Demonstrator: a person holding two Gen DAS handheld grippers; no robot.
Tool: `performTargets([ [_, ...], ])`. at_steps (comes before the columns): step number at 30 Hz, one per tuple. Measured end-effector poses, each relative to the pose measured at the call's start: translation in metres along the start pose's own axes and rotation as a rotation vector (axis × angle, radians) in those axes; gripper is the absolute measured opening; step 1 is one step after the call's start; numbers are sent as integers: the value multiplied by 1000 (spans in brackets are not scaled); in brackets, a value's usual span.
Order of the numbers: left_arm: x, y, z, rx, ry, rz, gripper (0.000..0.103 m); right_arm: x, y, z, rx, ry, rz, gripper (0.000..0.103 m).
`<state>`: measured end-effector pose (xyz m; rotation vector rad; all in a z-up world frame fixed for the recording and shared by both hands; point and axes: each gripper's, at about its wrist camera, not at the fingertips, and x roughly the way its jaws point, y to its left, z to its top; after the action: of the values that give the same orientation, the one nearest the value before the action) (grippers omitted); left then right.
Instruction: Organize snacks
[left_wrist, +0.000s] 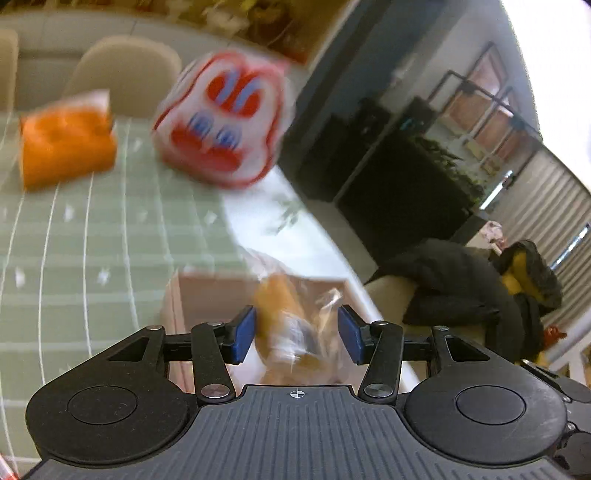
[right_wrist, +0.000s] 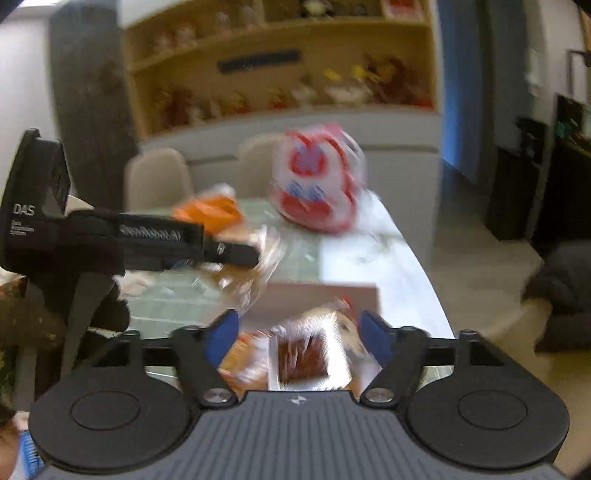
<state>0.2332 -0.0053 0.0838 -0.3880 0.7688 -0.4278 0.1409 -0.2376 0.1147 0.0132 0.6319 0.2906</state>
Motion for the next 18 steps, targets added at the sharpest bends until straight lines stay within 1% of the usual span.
performTargets([
  [2,-10,16,-7,-43,-11,-59,54,4,-1,-10,-11,24,-23,74],
  [4,-29,25,-9,-50,-45,-77,54,-2,2,-18,-36,15,-73,75],
  [6,-54,31,-11,-49,-84,-79,54,-7,8,-20,-53,8,-112,79],
  [8,-84,34,-17,-42,-143,-78,54,-11,19,-22,-48,10,-138,81],
  [10,-119,39,-30,1,-182,-38,54,-14,34,-18,-47,11,-128,82],
  [11,-139,44,-43,25,-198,3,54,-17,43,-20,-58,14,-115,84],
  [13,-173,54,-68,37,-221,90,54,-21,66,-26,-105,20,-66,89],
  [14,-189,63,-83,28,-229,134,54,-22,80,-30,-133,25,-23,92],
  [15,-204,71,-97,15,-234,170,54,-20,95,-34,-155,36,34,93],
  [18,-233,99,-138,-55,-223,267,54,-8,138,-46,-165,78,184,93],
])
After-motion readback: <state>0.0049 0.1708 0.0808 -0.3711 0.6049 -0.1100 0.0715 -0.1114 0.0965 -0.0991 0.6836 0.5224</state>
